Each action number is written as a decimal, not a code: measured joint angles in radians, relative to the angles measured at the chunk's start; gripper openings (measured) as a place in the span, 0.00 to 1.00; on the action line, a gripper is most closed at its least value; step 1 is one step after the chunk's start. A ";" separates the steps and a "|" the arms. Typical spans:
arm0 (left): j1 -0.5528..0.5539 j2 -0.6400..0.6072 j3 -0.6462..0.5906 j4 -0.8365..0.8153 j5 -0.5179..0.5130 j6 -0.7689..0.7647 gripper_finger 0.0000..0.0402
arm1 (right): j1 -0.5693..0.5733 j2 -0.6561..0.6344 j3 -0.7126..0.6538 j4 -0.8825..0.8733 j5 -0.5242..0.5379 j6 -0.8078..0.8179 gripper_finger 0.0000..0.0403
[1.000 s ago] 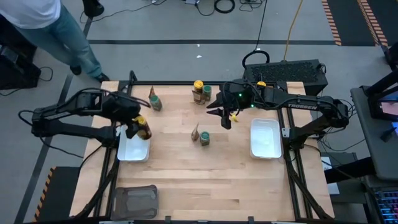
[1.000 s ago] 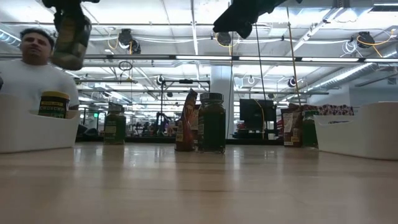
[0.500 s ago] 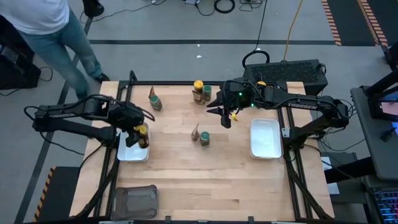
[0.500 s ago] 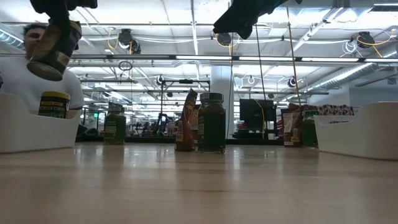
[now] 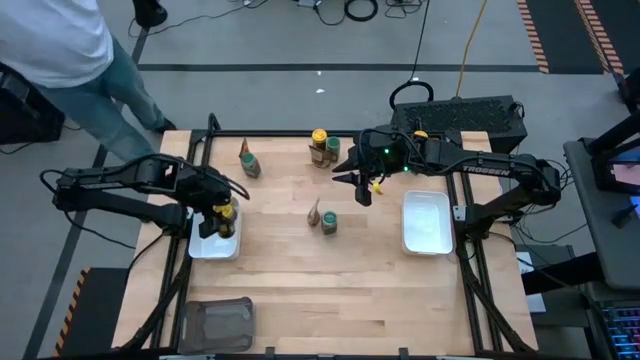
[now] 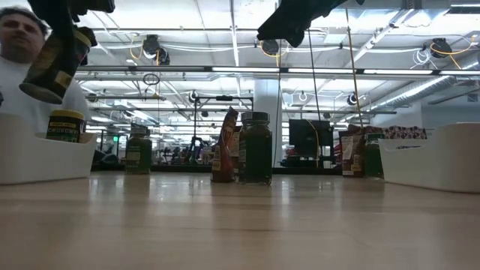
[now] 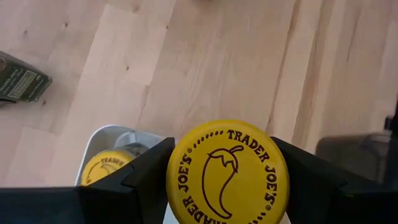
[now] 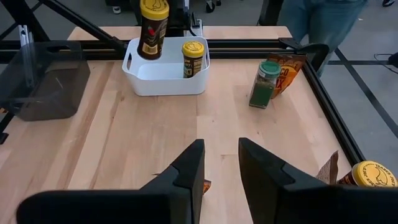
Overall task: Sort spices by type
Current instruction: Put the bottom left yellow seasoning bottle into the left white bin
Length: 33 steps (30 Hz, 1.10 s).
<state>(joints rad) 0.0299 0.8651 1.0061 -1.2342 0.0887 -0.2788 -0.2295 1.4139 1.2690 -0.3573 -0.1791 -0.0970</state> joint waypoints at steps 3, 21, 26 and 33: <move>0.000 0.011 0.000 -0.019 0.000 0.008 0.61 | 0.000 0.000 0.000 0.000 0.000 0.004 0.20; 0.000 0.105 0.000 -0.040 -0.034 0.179 0.61 | 0.000 0.000 0.000 -0.013 0.000 0.006 0.20; 0.000 0.111 0.000 -0.064 -0.034 0.155 0.61 | 0.000 0.000 0.000 -0.016 0.000 0.023 0.20; 0.000 0.077 0.000 -0.069 0.005 0.050 0.61 | 0.000 0.000 0.000 -0.039 0.000 0.025 0.20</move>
<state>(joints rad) 0.0303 0.9420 1.0061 -1.3029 0.0936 -0.2292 -0.2291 1.4139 1.2690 -0.3961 -0.1793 -0.0719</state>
